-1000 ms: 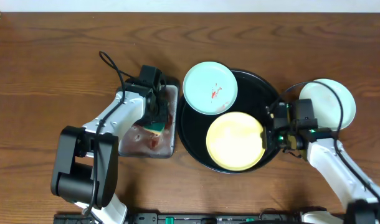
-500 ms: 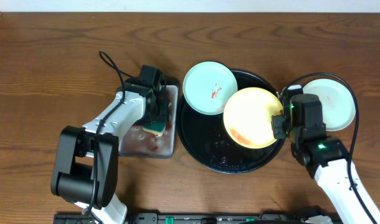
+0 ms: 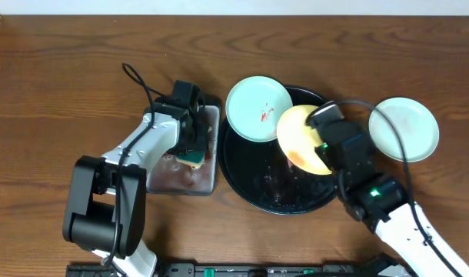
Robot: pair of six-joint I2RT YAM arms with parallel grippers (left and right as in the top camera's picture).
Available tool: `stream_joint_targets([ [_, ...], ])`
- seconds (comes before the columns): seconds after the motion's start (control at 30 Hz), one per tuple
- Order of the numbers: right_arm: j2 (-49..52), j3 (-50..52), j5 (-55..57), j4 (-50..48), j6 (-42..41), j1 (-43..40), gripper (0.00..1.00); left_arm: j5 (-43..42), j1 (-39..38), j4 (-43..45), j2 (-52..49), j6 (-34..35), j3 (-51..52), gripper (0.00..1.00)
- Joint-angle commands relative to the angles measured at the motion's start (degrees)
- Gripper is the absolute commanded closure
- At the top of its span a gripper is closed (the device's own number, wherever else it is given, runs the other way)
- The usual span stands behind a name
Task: Clean dirty plates on tray and stack at the side
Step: 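Lift the yellow plate with the right gripper and carry it right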
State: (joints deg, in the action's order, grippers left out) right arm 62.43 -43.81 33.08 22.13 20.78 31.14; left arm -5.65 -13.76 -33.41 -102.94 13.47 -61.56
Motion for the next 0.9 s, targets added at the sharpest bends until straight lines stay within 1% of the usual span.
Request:
stream_joint_targets([
  [0.0, -0.7, -1.6, 8.7, -2.4, 10.6, 3.0, 0.99, 0.3, 0.1, -0.2, -0.2, -0.1, 0.2, 0.44],
  [0.1, -0.7, -1.6, 13.6, -6.6, 14.2, 4.6, 0.99, 0.3, 0.1, -0.2, -0.2, -0.1, 0.2, 0.44],
  [0.37, -0.7, -1.6, 16.5, -11.6, 20.1, 5.4, 0.99, 0.3, 0.1, -0.2, -0.2, -0.1, 0.2, 0.44],
  [0.63, -0.7, -1.6, 16.6, -14.4, 20.1, 5.4, 0.99, 0.3, 0.1, -0.2, -0.2, -0.1, 0.2, 0.44],
  [0.7, -0.6, -1.6, 16.3, -14.7, 15.8, 4.9, 0.99, 0.3, 0.1, -0.2, -0.2, -0.1, 0.2, 0.44],
  [0.77, -0.2, -1.5, 13.7, -13.9, 8.5, 3.3, 0.99, 0.3, 0.1, -0.2, -0.2, -0.1, 0.2, 0.43],
  [0.87, 1.4, -1.5, 5.8, -9.8, -4.2, -1.5, 0.99, 0.3, 0.1, -0.2, -0.2, -0.1, 0.2, 0.43],
])
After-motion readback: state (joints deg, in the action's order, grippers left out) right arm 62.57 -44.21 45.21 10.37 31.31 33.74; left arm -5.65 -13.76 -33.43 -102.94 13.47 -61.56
